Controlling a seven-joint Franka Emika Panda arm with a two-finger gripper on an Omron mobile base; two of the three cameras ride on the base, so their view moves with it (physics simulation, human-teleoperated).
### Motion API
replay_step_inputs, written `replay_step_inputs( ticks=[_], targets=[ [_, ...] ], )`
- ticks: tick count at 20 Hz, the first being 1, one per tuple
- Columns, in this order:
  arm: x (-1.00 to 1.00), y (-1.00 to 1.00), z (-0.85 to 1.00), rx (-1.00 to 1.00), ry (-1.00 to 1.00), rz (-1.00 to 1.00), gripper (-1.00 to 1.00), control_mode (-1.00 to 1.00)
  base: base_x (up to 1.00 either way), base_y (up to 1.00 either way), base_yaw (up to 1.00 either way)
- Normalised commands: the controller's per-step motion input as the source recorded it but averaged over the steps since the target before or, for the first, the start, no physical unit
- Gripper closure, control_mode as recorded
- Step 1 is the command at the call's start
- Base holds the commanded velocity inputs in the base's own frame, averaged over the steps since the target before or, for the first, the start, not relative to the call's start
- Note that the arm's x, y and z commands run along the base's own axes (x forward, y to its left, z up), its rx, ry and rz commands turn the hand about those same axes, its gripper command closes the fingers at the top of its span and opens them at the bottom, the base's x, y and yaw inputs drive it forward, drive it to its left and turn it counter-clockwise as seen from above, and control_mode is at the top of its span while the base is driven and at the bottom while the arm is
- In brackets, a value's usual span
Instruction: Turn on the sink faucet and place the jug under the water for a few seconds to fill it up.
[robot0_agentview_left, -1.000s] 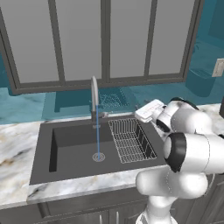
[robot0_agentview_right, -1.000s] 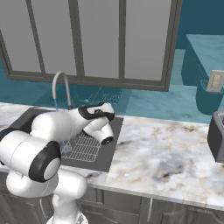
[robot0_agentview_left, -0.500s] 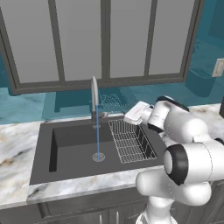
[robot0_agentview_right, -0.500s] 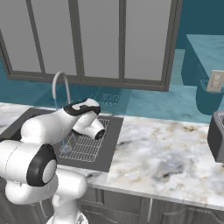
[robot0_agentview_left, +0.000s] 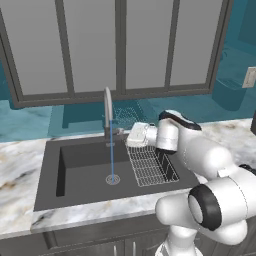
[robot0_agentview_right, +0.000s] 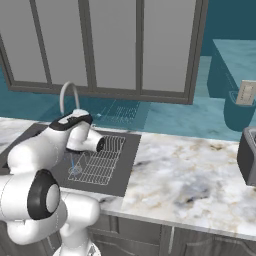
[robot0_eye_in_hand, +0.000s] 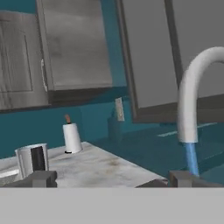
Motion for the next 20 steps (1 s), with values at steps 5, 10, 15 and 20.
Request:
replay_step_inputs(
  ticks=[5,10,15,20],
  targets=[
    [-0.35,1.00,0.00,-0.04,0.18,0.29,-1.00,-1.00,0.00,0.00,0.00],
    [-0.35,1.00,0.00,-0.06,0.16,0.30,-1.00,-1.00,0.00,0.00,0.00],
    [-0.20,0.97,-0.04,-0.09,0.05,0.28,-1.00,-1.00,0.00,0.00,0.00],
    [-0.10,0.74,0.00,-0.11,-0.09,0.19,-1.00,-1.00,0.00,0.00,0.00]
  ],
)
